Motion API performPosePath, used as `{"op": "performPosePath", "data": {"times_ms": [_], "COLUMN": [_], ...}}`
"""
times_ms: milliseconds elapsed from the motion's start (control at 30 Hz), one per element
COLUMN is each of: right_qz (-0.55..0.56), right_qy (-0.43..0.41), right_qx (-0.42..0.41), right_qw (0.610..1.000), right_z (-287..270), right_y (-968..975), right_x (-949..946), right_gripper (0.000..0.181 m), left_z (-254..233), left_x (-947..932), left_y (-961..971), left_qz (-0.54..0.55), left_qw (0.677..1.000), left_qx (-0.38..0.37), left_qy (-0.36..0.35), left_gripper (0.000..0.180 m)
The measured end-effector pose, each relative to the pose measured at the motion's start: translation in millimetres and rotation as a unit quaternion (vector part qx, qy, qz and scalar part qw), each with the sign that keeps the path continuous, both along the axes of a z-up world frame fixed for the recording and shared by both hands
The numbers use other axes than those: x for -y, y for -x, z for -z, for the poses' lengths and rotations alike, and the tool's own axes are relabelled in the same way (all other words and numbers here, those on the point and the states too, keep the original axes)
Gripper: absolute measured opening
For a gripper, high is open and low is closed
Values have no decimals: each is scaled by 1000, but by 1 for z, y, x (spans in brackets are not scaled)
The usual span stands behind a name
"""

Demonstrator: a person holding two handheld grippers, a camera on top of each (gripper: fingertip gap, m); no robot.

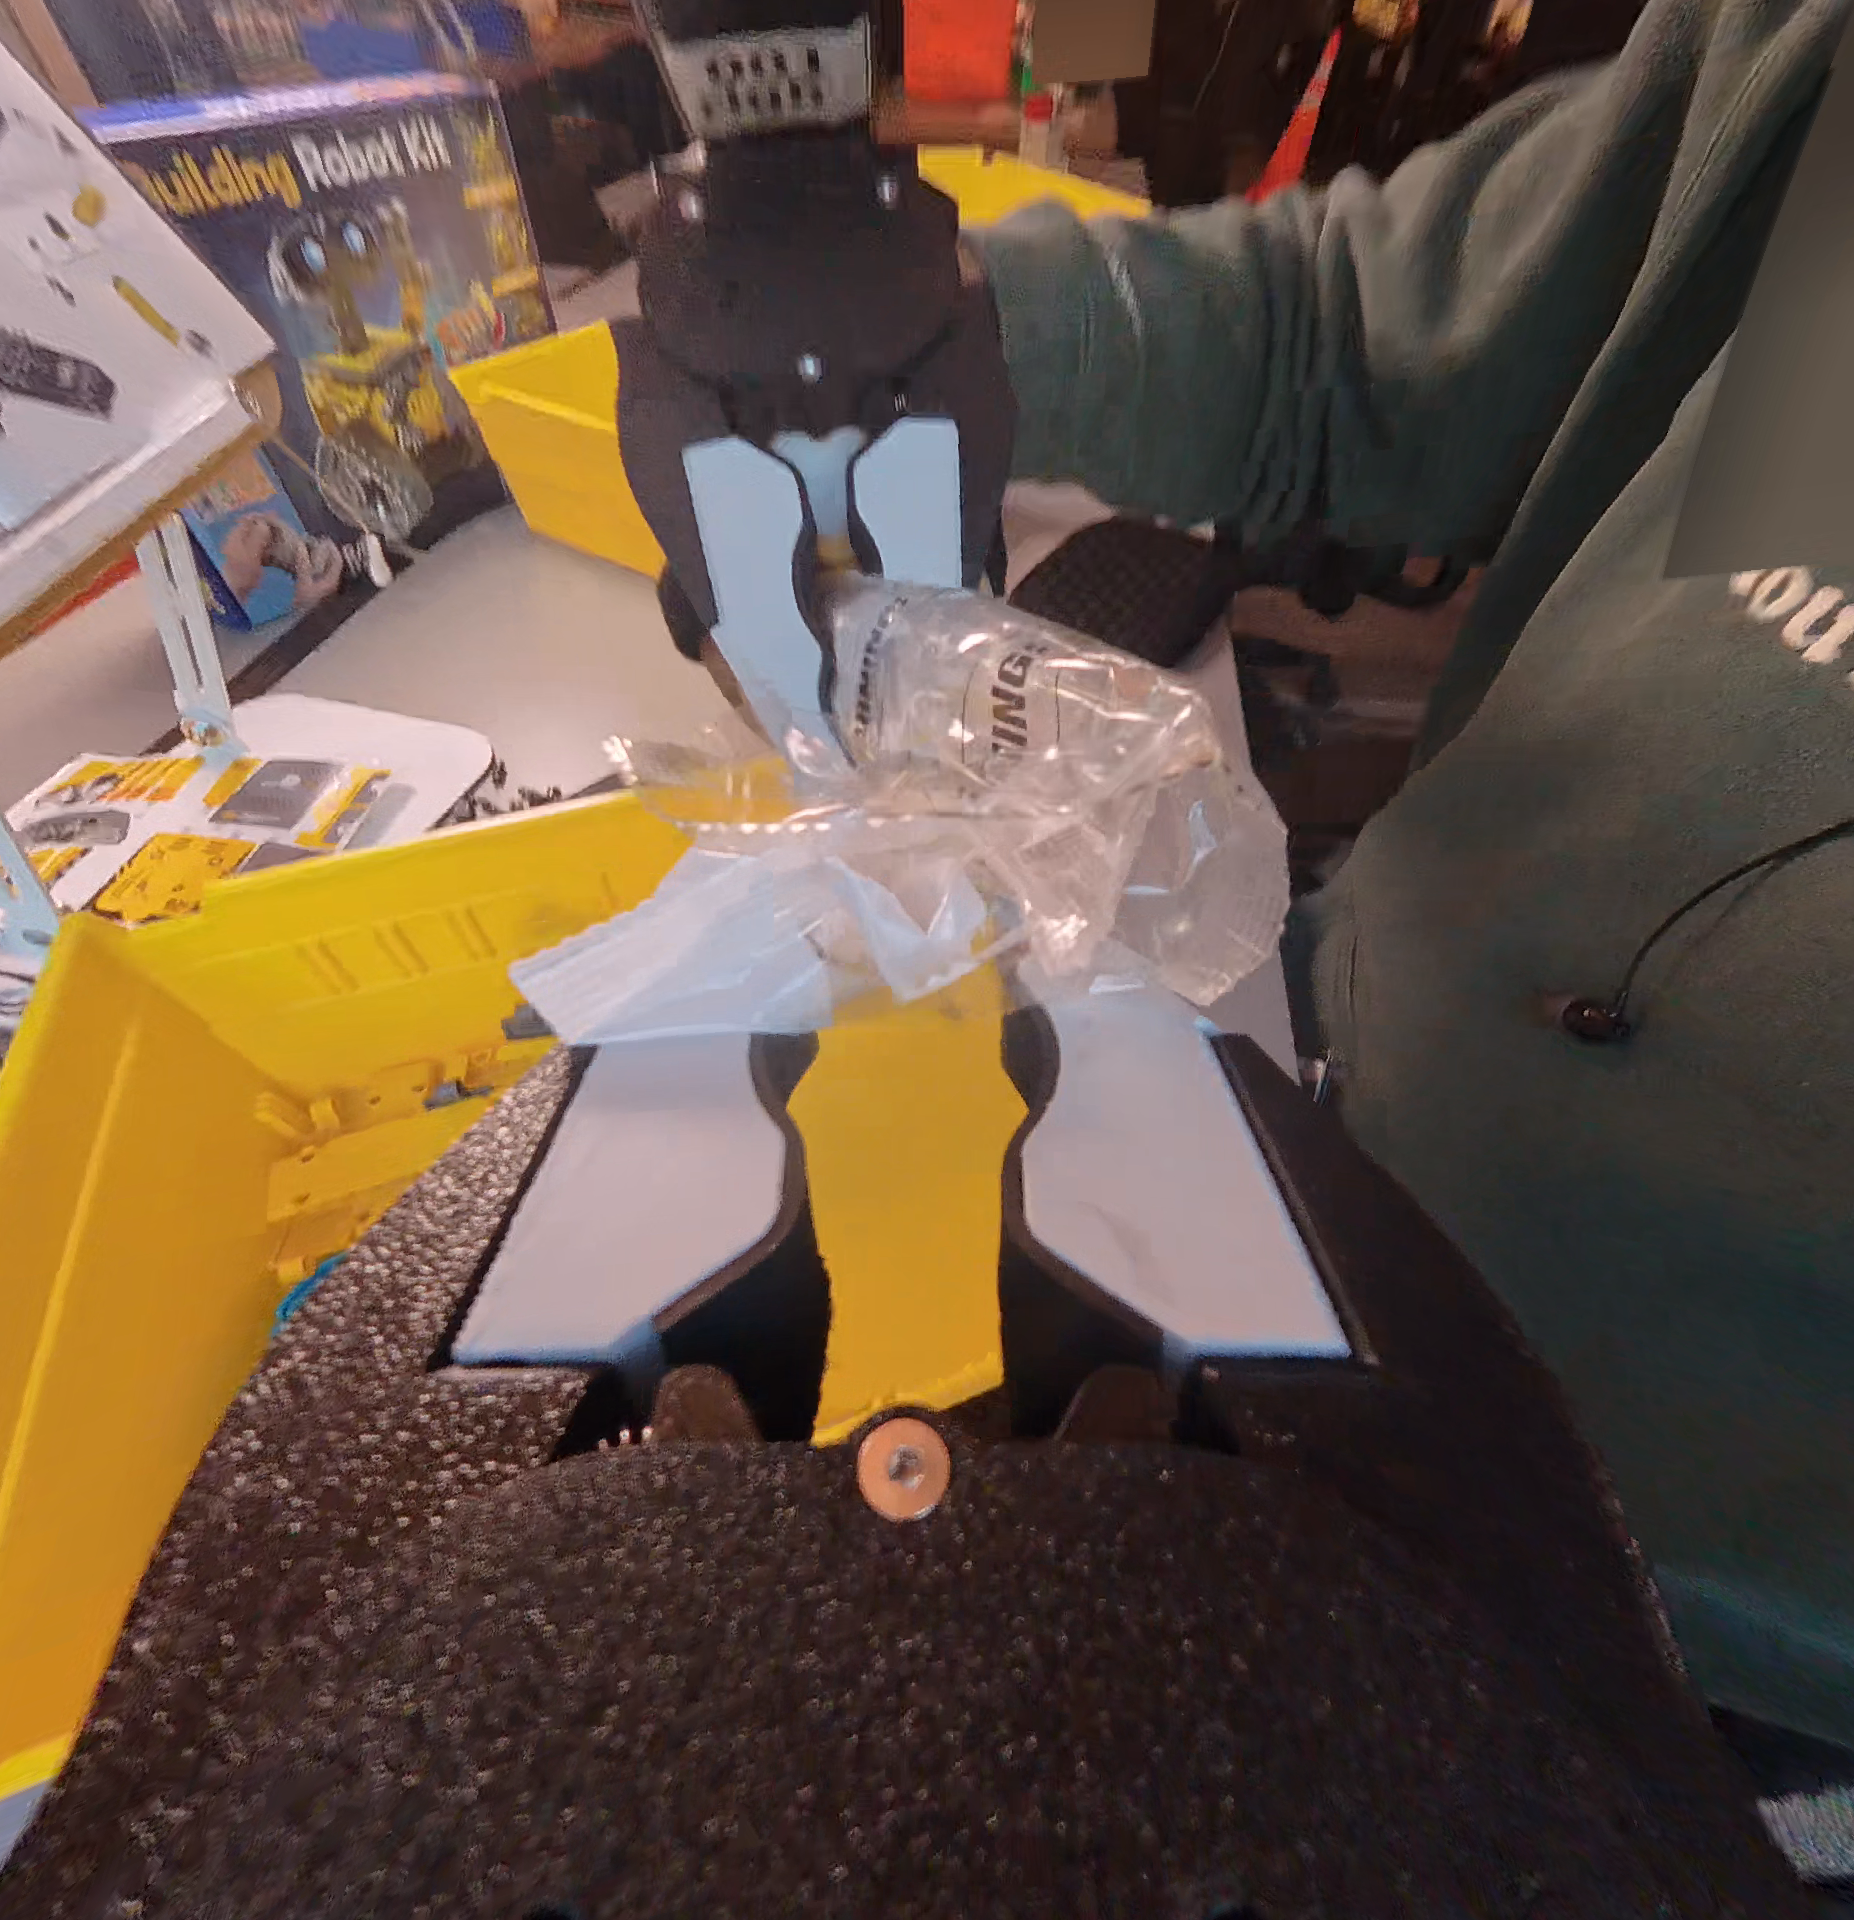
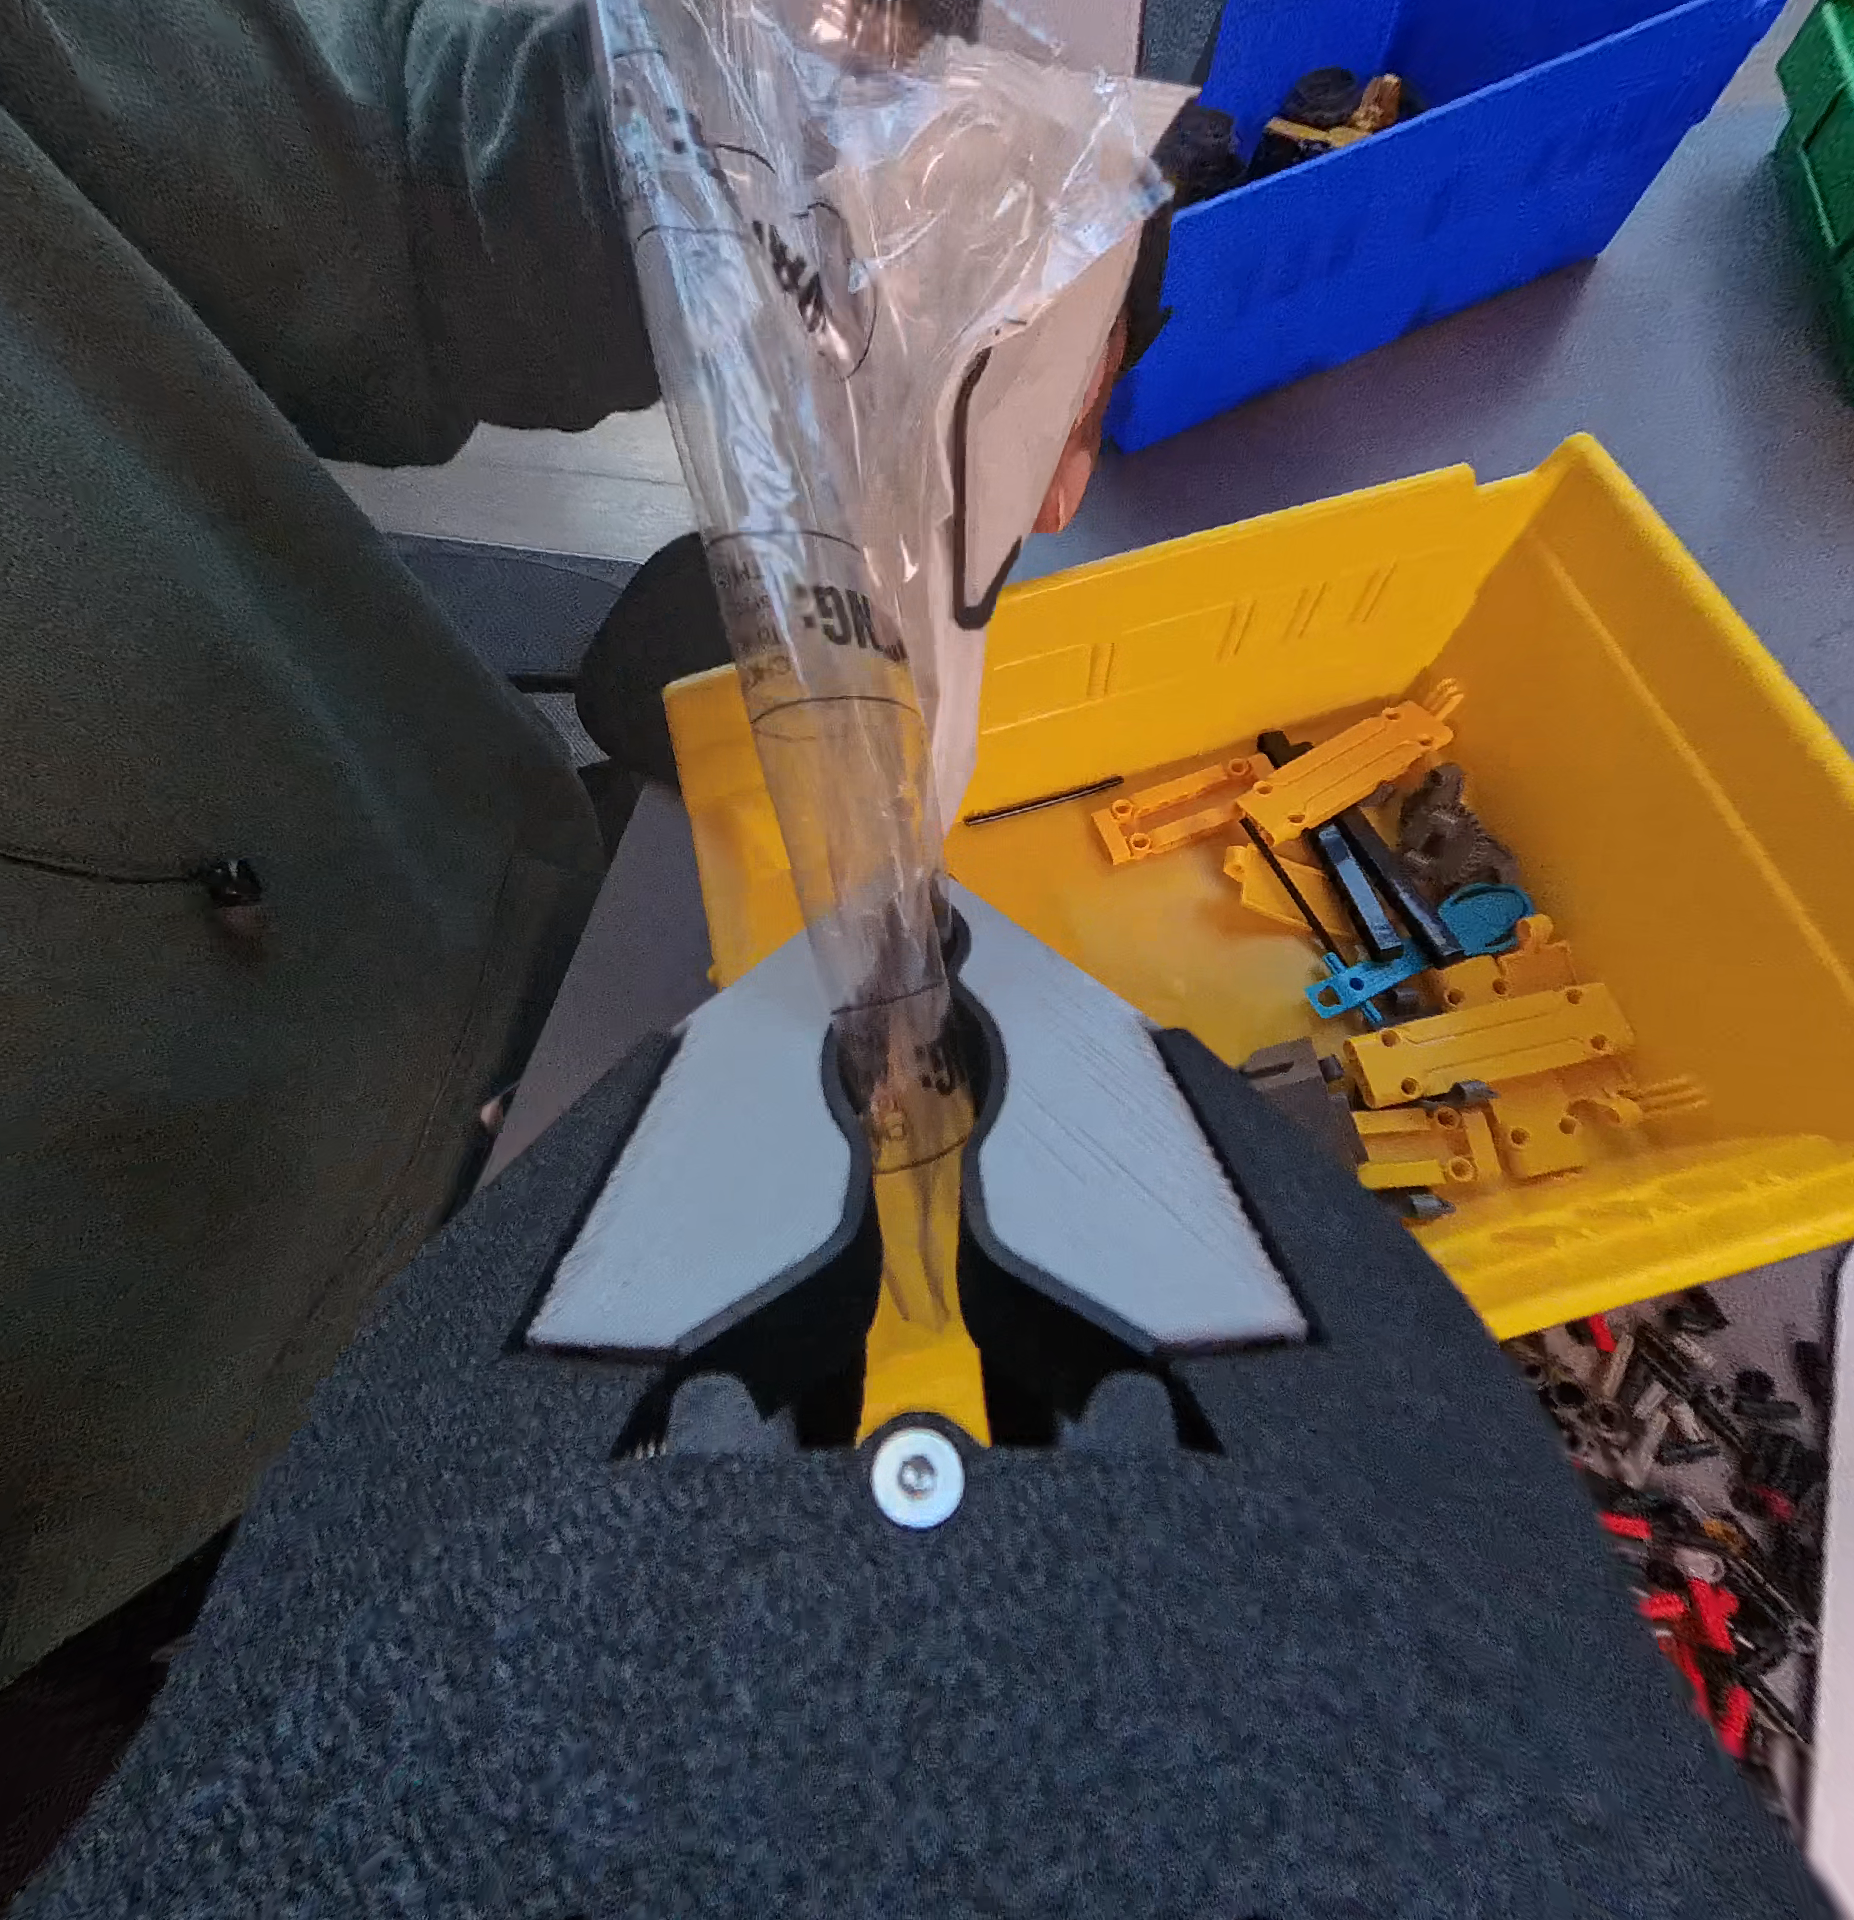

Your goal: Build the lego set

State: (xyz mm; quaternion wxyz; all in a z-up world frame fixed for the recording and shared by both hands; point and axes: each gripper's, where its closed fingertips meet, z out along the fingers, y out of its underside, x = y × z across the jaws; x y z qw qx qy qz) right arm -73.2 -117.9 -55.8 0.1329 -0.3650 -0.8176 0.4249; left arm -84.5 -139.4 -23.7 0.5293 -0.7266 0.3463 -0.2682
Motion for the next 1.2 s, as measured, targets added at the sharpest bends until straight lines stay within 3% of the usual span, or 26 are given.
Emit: {"op": "performPosePath", "data": {"times_ms": [67,200,267,400,567,733,800,900,933,1000,1033,1100,1200], "right_qz": [-2,-21,-29,-36,-43,-36,-58,-101,-132,-189,-193,-137,-21], "right_qy": [-51,-118,-155,-130,-30,-1,5,23,28,40,22,-3,-34], "right_qx": [20,44,61,104,132,158,189,227,232,226,226,211,143], "right_qw": [999,992,986,985,990,987,980,968,963,955,954,968,989], "right_z": [14,33,44,58,48,44,46,44,40,30,32,41,42], "right_y": [0,-2,-6,-17,-23,-33,-42,-43,-45,-50,-49,-34,-6], "right_x": [-9,-15,-23,-20,-8,-20,-22,-16,-9,2,-2,-22,-55], "right_gripper": [0,0,0,0,0,0,0,0,0,0,0,2,34], "left_z": [21,40,39,45,34,28,13,3,10,32,36,36,42], "left_x": [7,9,6,8,5,8,9,7,3,0,0,-4,-11], "left_y": [-4,3,13,11,22,54,53,23,14,11,10,12,23], "left_qz": [10,-8,-28,-18,-25,-78,-81,-28,-11,18,26,21,-5], "left_qw": [998,993,994,995,997,994,993,991,988,976,976,979,967], "left_qx": [-43,-95,-76,-69,-12,-45,-82,-129,-150,-196,-181,-105,5], "left_qy": [39,65,73,72,65,67,29,21,37,88,119,175,256], "left_gripper": [53,65,41,4,4,69,83,88,78,26,11,1,0]}}
